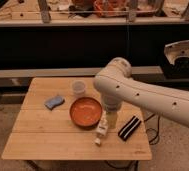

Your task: Move the arm in a circular motion

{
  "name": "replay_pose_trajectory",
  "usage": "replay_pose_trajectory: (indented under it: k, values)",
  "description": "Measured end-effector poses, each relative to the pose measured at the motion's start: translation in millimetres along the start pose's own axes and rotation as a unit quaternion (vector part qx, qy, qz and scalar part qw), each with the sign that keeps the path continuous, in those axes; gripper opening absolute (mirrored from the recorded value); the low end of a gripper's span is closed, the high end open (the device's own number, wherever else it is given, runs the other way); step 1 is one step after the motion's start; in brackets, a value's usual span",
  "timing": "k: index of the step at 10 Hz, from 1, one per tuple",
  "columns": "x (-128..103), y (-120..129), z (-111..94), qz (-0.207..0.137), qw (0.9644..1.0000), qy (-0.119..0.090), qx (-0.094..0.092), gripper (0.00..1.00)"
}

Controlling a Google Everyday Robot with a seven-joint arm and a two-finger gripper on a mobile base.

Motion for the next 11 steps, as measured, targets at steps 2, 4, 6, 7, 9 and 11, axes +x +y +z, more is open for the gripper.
replay_pose_trajectory:
  k: [2,4,6,7,9,11]
  values:
    - [-37.5,-27.0,6.0,-0.038,0.9987,-0.031,0.013,0.8]
    - [-52.7,-62.5,14.7,-0.061,0.9958,-0.064,0.025,0.8]
    - [-61.7,-103.8,20.7,-0.086,0.9926,-0.075,0.042,0.8]
    - [-63.7,-122.2,21.4,-0.098,0.991,-0.078,0.049,0.8]
    - [-57.8,-162.6,20.5,-0.113,0.9887,-0.076,0.062,0.8]
    - [-55.2,-192.5,17.4,-0.123,0.9875,-0.069,0.07,0.8]
